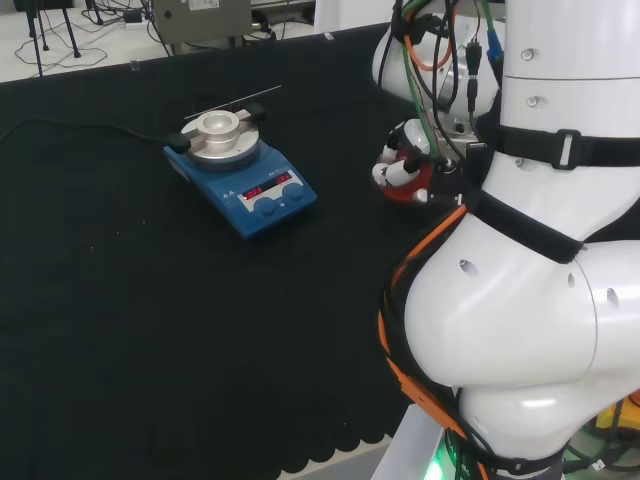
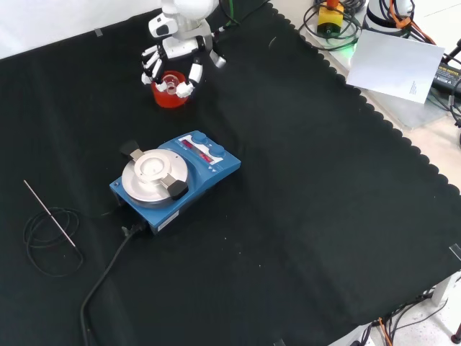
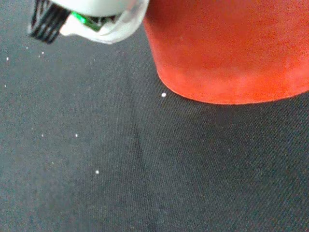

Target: Pick up the round-bottom flask.

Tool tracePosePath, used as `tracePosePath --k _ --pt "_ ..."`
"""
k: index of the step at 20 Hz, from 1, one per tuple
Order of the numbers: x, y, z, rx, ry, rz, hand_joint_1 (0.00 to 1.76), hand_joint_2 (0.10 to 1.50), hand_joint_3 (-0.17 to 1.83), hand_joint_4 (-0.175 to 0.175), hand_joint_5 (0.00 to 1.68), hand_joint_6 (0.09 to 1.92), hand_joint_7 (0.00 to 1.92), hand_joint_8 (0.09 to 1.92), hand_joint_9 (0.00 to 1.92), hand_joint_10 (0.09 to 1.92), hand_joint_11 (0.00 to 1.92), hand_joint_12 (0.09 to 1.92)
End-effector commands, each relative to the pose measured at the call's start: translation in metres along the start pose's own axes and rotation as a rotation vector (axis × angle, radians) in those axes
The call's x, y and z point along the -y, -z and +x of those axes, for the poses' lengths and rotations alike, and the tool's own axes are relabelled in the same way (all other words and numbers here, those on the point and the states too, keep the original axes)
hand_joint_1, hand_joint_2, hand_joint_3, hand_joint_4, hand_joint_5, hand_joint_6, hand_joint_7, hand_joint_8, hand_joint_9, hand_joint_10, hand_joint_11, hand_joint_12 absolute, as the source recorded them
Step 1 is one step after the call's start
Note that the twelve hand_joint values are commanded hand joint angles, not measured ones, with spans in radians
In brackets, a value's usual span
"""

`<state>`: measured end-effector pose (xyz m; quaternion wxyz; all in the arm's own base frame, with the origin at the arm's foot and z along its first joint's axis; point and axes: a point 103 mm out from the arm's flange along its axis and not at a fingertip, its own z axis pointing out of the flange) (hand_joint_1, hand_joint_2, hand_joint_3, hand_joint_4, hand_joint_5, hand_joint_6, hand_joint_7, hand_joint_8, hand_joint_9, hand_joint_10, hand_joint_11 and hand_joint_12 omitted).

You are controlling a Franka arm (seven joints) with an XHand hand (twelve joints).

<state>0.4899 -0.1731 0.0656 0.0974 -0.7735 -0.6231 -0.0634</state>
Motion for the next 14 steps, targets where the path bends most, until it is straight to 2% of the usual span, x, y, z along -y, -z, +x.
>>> tracePosePath --k 1,7,14 --pt "0.002 0.014 0.0 -0.013 -0.008 -0.022 1.11 0.65 0.81 0.079 1.12 1.01 0.52 0.54 0.68 0.55 0.17 1.32" --pt "0.007 0.032 0.001 -0.074 -0.04 -0.047 1.11 0.64 0.84 0.078 1.11 1.04 0.53 0.54 0.69 0.54 0.19 1.32" --pt "0.012 0.046 0.007 -0.098 -0.046 -0.065 1.1 0.64 0.86 0.09 1.1 1.07 0.54 0.55 0.7 0.54 0.2 1.32"
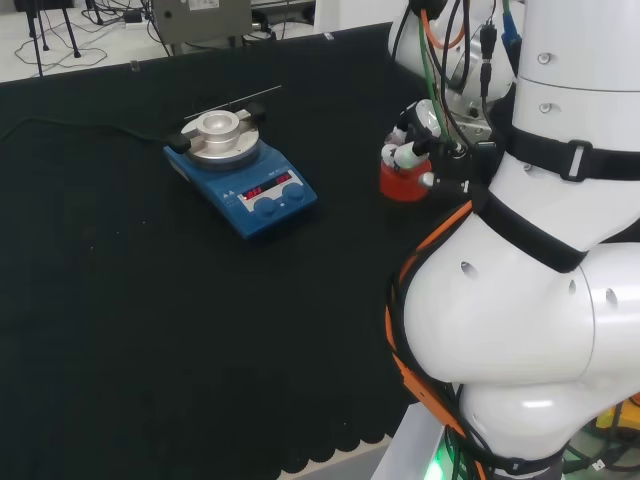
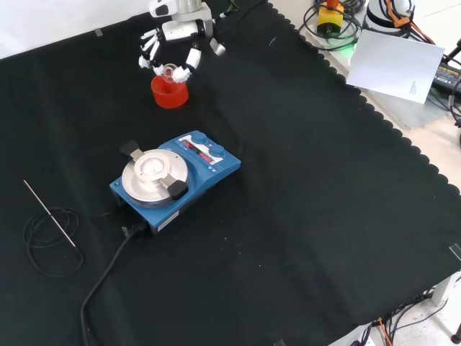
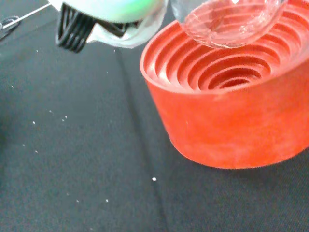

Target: Pick up the round-bottom flask.

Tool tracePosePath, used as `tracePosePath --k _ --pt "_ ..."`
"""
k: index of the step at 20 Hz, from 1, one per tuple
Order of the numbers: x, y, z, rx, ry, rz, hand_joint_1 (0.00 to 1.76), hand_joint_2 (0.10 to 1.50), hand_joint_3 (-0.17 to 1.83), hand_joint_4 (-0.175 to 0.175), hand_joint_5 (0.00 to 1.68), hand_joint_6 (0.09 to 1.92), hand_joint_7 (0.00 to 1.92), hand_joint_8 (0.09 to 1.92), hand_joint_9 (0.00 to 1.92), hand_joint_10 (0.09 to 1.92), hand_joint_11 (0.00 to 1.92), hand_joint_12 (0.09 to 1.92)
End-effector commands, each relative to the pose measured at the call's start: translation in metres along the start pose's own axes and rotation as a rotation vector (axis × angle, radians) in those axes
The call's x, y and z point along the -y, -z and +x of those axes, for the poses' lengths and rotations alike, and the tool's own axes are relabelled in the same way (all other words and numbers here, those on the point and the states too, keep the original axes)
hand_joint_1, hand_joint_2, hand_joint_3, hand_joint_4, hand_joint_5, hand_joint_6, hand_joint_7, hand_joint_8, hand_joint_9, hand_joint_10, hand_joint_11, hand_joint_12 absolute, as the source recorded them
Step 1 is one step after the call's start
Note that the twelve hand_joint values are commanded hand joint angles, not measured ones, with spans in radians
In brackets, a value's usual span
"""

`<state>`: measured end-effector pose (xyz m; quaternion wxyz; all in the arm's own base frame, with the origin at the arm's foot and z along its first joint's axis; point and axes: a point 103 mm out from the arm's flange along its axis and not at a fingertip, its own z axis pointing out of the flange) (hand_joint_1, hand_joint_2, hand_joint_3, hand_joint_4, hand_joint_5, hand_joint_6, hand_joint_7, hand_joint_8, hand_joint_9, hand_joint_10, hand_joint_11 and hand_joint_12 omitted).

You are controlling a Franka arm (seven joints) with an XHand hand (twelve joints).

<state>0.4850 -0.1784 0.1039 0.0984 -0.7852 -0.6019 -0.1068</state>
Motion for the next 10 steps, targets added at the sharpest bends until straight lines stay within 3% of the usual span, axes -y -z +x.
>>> tracePosePath --k 1,10 --pt "0.005 0.009 0.006 -0.034 -0.009 -0.009 1.1 0.64 0.86 0.09 1.1 1.07 0.54 0.55 0.7 0.54 0.21 1.32" --pt "0.001 0.029 0.044 -0.155 -0.006 -0.048 1.1 0.64 0.87 0.092 1.1 1.08 0.54 0.55 0.71 0.54 0.21 1.32"
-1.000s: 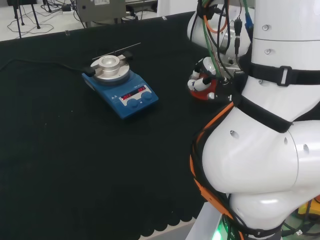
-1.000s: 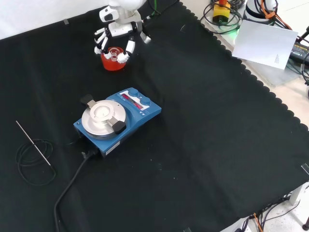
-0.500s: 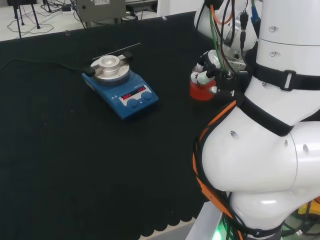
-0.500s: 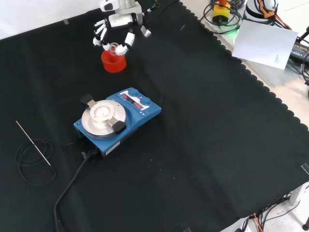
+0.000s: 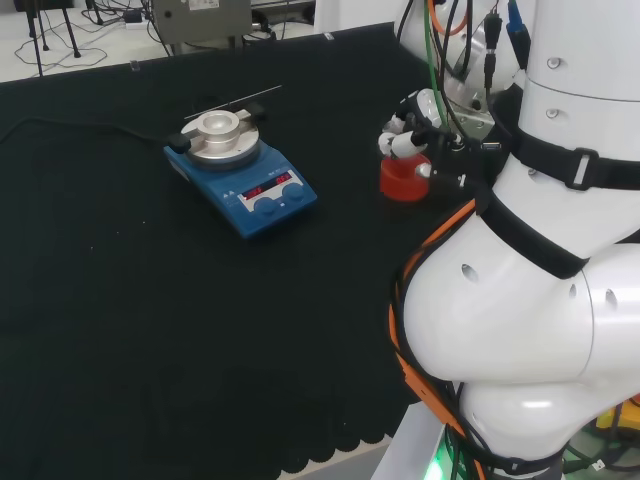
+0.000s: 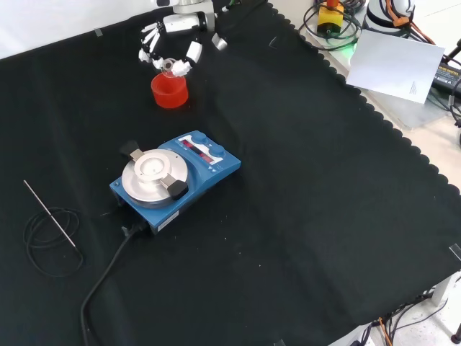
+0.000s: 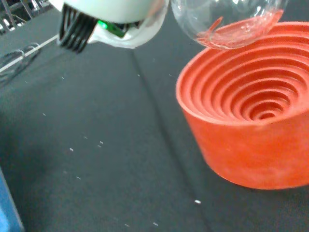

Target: Pick up the round-bottom flask.

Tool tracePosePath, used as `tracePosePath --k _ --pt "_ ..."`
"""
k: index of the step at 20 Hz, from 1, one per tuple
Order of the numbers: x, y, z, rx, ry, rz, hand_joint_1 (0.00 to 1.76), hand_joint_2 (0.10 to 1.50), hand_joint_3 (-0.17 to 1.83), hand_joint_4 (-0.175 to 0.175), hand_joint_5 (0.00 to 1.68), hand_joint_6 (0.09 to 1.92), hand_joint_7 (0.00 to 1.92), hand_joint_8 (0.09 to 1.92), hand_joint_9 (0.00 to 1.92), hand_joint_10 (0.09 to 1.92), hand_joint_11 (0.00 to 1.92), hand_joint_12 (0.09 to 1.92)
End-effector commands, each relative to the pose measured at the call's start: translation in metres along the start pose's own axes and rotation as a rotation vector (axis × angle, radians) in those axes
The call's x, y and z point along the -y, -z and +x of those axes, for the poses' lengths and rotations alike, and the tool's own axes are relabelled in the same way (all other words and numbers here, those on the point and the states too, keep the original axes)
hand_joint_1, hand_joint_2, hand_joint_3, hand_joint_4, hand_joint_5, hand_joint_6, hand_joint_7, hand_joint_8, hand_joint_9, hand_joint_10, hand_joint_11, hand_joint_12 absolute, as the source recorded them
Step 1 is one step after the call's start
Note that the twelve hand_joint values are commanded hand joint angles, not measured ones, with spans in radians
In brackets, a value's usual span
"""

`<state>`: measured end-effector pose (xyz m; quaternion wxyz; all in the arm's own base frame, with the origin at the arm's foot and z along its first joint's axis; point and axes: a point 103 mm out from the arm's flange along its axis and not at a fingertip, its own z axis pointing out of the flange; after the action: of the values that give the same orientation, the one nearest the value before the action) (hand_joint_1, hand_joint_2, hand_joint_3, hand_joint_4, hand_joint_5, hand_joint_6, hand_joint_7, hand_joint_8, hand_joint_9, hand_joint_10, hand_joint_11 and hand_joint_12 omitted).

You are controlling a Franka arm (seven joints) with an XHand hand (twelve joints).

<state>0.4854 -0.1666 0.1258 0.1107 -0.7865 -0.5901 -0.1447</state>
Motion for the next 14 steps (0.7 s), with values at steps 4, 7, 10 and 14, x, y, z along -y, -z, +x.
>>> tracePosePath --k 4,7,10,14 --pt "-0.009 0.012 0.058 -0.109 0.04 -0.017 1.1 0.64 0.87 0.092 1.1 1.09 0.55 0.55 0.71 0.54 0.22 1.32" --pt "-0.015 0.013 0.079 -0.126 0.062 -0.008 1.1 0.63 0.88 0.095 1.1 1.08 0.55 0.55 0.72 0.54 0.22 1.32" --pt "-0.021 0.012 0.099 -0.136 0.087 -0.001 1.11 0.62 0.89 0.099 1.11 1.07 0.56 0.55 0.72 0.54 0.22 1.31" --pt "-0.03 0.01 0.122 -0.138 0.122 0.009 1.11 0.62 0.89 0.101 1.11 1.07 0.56 0.55 0.72 0.54 0.23 1.31"
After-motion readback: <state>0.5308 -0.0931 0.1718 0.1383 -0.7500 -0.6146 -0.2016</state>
